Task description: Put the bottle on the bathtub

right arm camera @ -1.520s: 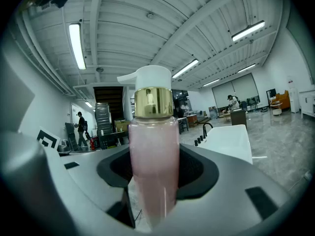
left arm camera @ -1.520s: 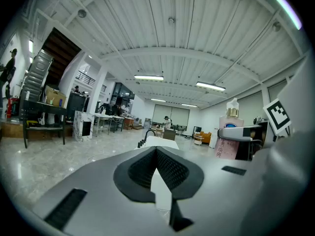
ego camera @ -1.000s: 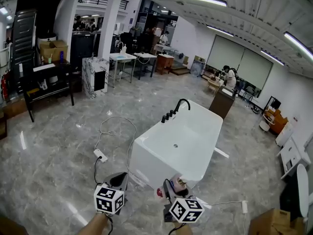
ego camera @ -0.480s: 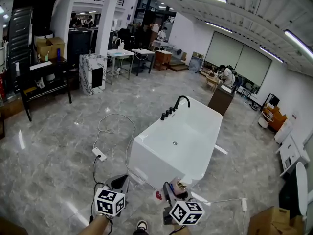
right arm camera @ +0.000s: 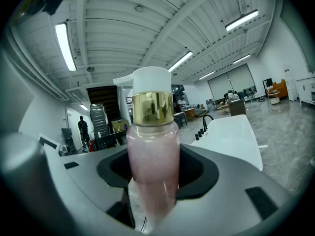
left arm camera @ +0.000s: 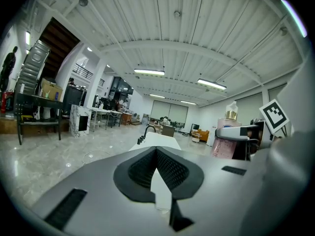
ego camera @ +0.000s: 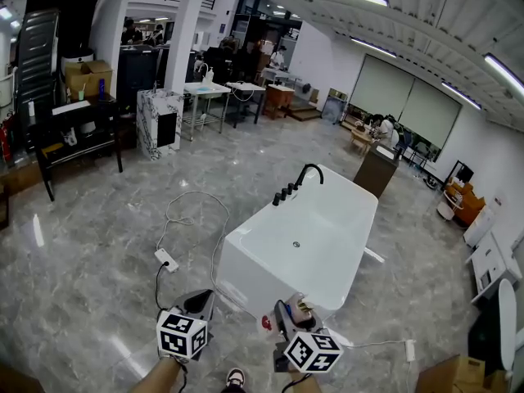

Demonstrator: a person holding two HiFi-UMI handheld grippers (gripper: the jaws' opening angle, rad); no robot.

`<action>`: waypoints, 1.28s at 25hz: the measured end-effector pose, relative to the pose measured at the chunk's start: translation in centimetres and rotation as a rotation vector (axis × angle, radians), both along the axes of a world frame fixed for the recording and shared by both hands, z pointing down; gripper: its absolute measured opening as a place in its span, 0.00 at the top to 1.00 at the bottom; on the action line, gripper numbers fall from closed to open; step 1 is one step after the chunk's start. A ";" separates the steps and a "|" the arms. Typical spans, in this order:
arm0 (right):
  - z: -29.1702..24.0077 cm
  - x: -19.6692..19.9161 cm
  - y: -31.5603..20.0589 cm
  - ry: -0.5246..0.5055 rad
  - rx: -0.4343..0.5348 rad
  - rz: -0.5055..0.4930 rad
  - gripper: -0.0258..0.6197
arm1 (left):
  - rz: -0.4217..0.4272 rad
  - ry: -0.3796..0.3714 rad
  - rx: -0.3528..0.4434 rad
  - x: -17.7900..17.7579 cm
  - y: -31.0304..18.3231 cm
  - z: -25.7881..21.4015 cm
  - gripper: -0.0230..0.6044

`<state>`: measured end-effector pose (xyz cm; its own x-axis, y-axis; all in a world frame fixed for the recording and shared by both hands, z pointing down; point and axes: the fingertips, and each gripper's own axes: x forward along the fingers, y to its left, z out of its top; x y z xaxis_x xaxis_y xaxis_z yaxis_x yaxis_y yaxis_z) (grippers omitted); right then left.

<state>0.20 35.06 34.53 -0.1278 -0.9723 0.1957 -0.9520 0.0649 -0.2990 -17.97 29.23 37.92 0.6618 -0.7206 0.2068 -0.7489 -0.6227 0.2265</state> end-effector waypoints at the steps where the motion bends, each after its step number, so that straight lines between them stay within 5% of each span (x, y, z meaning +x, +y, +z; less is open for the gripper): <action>1: 0.1 0.4 -0.5 -0.002 -0.003 -0.002 0.59 | -0.003 0.000 0.000 0.4 -0.4 0.0 0.96; 32: 0.2 12.3 -17.8 -0.010 -0.026 -0.079 0.60 | -0.111 -0.050 0.027 10.6 -16.1 -0.8 0.96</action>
<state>12.55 17.24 34.68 -0.2064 -0.9535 0.2195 -0.9412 0.1321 -0.3110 -7.39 13.15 37.07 0.5670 -0.7945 0.2173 -0.8235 -0.5409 0.1711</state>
